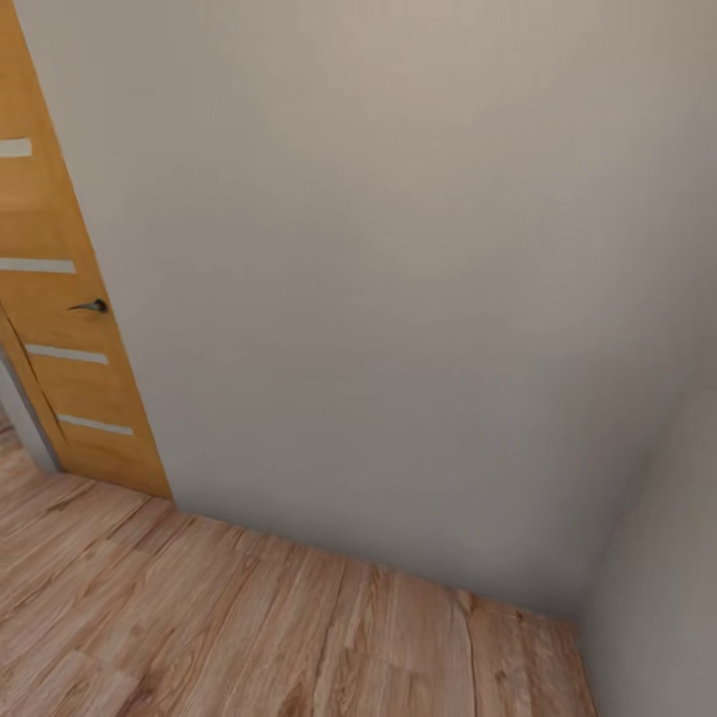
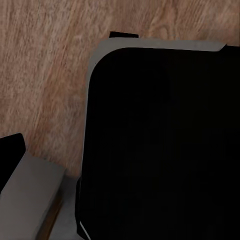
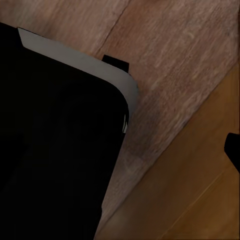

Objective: Move the two storage containers from the living room to the garage. In the garage, place one container on the floor and stack the other container on top of it (either order is fine).

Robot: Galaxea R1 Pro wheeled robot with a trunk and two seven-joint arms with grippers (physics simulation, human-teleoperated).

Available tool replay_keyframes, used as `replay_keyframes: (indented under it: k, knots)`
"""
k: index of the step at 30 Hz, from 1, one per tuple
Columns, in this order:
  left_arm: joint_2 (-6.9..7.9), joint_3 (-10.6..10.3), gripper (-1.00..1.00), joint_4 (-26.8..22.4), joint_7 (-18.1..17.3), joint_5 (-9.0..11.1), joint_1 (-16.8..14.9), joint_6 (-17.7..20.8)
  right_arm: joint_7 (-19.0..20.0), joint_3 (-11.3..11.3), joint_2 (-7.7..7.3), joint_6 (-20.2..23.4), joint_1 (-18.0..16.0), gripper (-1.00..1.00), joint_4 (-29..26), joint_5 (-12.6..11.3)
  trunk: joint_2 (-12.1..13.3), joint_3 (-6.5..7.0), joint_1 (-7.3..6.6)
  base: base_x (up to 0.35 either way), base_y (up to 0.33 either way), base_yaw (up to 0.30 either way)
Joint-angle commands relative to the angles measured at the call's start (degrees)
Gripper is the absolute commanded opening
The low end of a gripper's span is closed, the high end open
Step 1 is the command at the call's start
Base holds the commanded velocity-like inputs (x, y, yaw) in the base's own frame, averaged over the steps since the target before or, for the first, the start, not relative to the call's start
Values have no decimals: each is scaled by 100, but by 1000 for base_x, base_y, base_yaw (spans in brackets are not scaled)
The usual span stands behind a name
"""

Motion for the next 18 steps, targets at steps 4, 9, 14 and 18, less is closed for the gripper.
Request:
replay_keyframes:
  k: [4,9,14,18]
  knots:
    - [1,0,100,-1,-1,47,-1,-12,21,47,2,-36,-6,100,18,-59,-2,-5,3,293,0,269]
    - [1,0,100,-1,1,45,-1,-19,20,47,2,-36,-6,100,18,-59,-2,-5,3,252,0,270]
    - [1,1,100,-1,-1,45,-1,-21,19,47,2,-36,-6,100,18,-59,-2,-5,3,212,0,271]
    - [1,0,100,-1,-1,45,-1,-21,20,47,2,-36,-6,100,18,-59,-2,-5,3,197,0,271]
